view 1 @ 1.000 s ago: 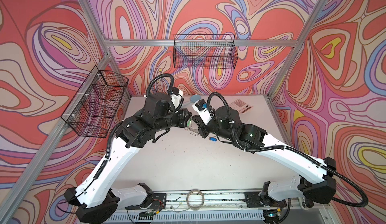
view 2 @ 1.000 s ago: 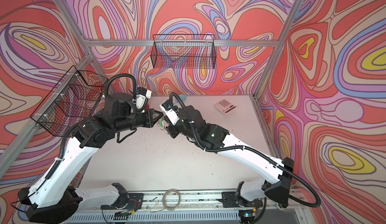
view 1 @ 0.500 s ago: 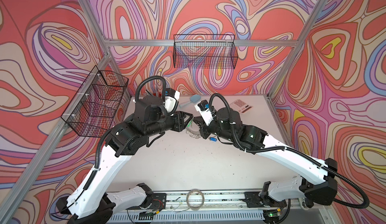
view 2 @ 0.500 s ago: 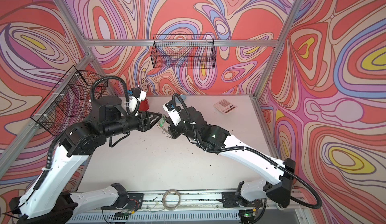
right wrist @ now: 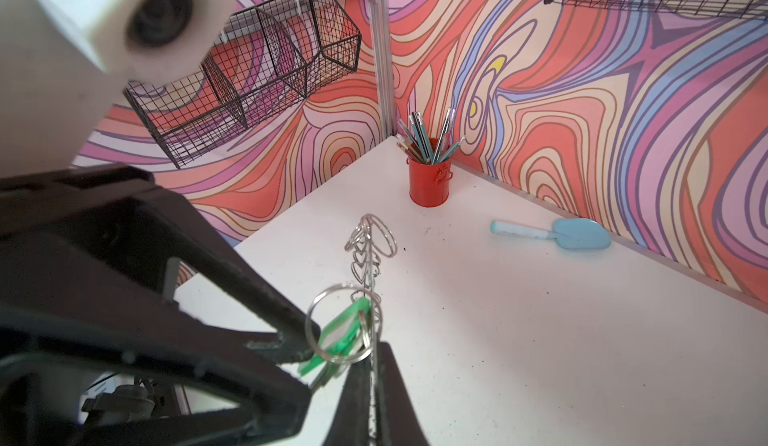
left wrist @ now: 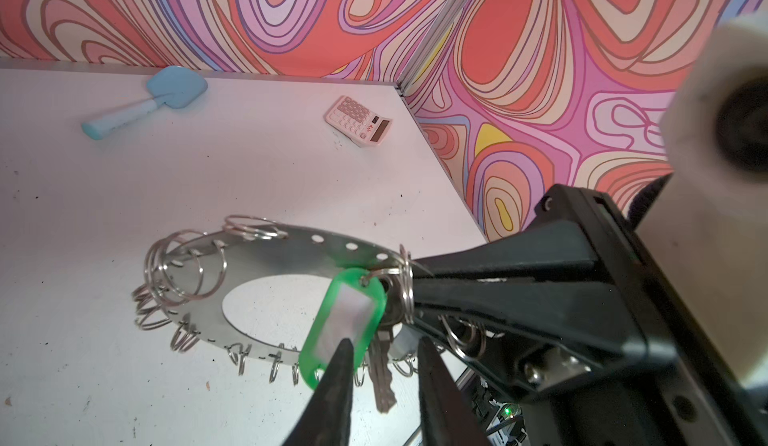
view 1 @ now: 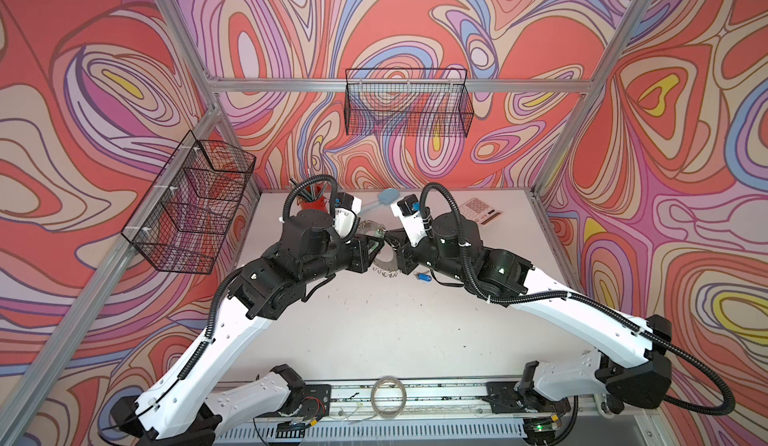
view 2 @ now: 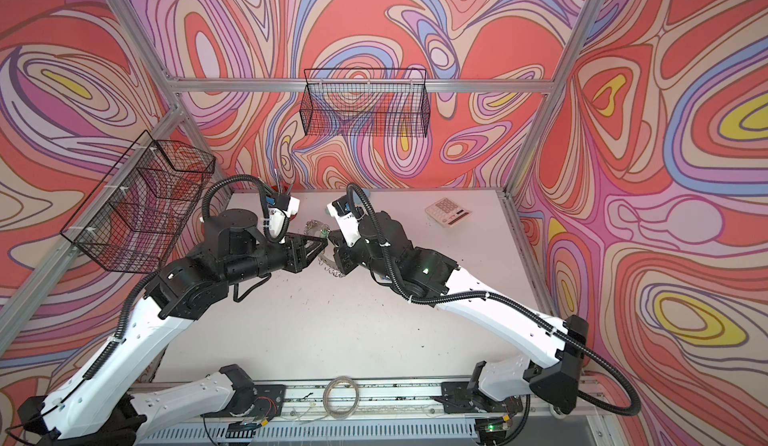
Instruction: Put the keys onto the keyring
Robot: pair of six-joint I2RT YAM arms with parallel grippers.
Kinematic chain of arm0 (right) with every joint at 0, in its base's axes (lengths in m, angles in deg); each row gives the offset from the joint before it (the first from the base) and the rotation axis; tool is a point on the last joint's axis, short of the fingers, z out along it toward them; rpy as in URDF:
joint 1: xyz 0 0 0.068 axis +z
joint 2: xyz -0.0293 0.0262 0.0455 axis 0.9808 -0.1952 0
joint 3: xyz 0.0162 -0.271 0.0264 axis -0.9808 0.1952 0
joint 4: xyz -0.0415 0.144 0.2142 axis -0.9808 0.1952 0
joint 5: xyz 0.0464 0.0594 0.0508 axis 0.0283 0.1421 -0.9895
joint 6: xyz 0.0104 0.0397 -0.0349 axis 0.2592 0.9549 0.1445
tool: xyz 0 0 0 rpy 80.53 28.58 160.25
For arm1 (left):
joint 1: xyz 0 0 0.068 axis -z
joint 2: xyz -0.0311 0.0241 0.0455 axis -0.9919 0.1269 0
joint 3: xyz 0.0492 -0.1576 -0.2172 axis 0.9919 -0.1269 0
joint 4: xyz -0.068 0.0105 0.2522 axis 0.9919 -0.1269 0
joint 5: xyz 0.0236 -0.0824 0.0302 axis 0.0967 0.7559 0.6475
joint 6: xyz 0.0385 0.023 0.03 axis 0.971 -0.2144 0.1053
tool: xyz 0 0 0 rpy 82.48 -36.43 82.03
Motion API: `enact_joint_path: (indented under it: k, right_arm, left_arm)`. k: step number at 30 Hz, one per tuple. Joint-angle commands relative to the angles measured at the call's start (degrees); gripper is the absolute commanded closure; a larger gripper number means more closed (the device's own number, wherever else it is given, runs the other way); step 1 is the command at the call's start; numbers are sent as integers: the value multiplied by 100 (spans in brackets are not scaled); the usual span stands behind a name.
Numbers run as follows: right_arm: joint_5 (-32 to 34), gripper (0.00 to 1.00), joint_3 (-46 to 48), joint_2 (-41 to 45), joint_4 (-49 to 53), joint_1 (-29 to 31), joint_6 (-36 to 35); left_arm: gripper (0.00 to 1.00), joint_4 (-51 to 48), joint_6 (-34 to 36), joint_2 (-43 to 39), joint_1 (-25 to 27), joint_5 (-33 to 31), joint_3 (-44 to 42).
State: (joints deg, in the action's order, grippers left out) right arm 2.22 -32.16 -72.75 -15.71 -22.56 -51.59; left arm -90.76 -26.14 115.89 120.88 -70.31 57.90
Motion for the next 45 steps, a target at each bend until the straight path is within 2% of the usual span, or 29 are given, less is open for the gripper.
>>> enact_joint_path:
  k: [1,14,19,30,34,35,40,45]
  right_arm:
    - [13,100,-15,64,-349,-18,131]
    - [-112,100,14,-18,-405,-14,118]
    - [-119,100,54,-7,-442,-18,118]
    - [-145,100,151,61,-469,-16,100]
    - [-141,100,176,82,-487,-19,100]
    - [-130,100,182,85,-495,-12,96]
    - [50,100,216,83,-452,-17,-23]
    - [439,100,317,136,-452,-20,-450]
  left_arm:
    - [70,495,-2,-165,-3,-81,-130]
    - [74,704,66,-112,-2,-180,-125]
    - [82,744,60,-78,-3,-302,-94]
    - [82,767,75,-11,-3,-341,1]
    - [96,698,46,8,-3,-376,44]
    - [100,646,24,24,-3,-429,85]
    - [100,-69,224,170,-12,-342,612]
    - [100,-1725,639,637,-51,-28,1739]
